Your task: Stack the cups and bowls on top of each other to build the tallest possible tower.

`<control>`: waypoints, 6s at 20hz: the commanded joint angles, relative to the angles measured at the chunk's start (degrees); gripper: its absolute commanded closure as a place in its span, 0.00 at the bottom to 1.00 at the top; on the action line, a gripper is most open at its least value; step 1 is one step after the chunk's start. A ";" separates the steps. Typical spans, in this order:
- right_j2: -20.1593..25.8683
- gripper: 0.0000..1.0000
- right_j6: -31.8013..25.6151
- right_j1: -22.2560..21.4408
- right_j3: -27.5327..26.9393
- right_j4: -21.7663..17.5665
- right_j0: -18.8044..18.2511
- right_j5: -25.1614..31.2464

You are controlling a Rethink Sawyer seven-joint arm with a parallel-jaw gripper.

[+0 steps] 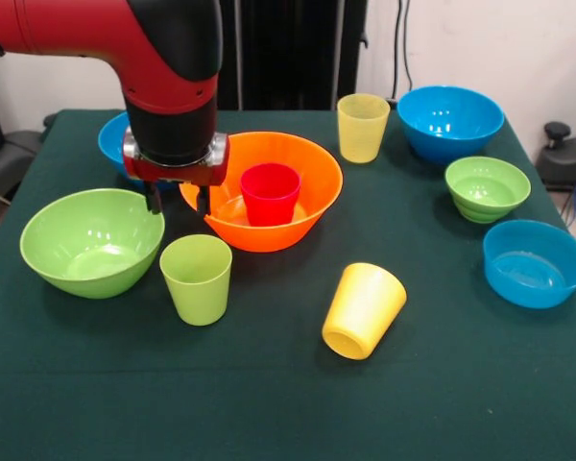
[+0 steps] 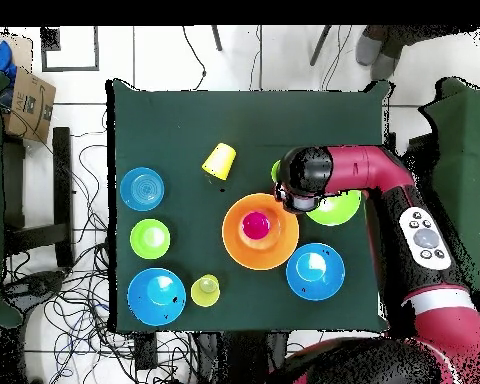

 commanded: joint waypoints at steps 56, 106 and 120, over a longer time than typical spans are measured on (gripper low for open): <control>1.08 1.00 -18.02 -2.00 -3.06 -8.78 2.87 0.37; -4.06 1.00 -4.22 -15.73 2.84 -5.34 16.54 19.19; -7.76 1.00 5.40 -14.58 3.72 -0.67 22.02 16.12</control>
